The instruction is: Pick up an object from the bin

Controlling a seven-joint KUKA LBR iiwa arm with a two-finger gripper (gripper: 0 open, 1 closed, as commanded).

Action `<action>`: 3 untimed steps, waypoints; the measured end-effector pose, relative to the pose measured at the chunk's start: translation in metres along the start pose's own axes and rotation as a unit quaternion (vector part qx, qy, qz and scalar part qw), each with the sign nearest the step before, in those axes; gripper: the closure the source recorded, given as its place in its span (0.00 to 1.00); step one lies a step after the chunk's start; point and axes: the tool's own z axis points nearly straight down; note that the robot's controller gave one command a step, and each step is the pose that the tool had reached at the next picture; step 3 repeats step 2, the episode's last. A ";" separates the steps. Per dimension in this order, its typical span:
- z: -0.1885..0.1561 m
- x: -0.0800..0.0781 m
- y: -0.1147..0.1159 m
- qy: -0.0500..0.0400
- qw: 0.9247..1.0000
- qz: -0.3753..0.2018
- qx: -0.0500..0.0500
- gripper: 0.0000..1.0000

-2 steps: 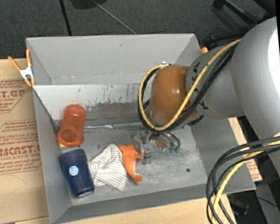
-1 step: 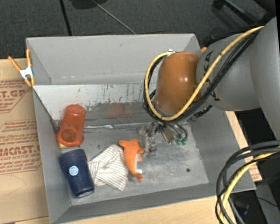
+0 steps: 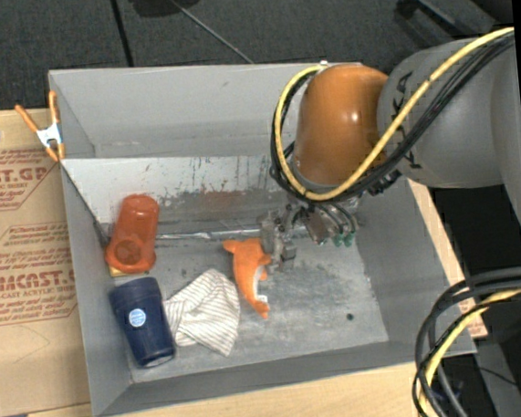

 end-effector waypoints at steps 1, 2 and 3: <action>0.001 0.026 0.014 -0.001 1.000 0.017 -0.001 1.00; -0.042 0.025 -0.009 0.002 1.000 0.006 -0.001 1.00; -0.042 0.025 -0.009 0.002 1.000 0.006 -0.001 1.00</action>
Offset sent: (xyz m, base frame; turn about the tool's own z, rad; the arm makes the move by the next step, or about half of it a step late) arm -0.0167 -0.0254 0.0605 0.0026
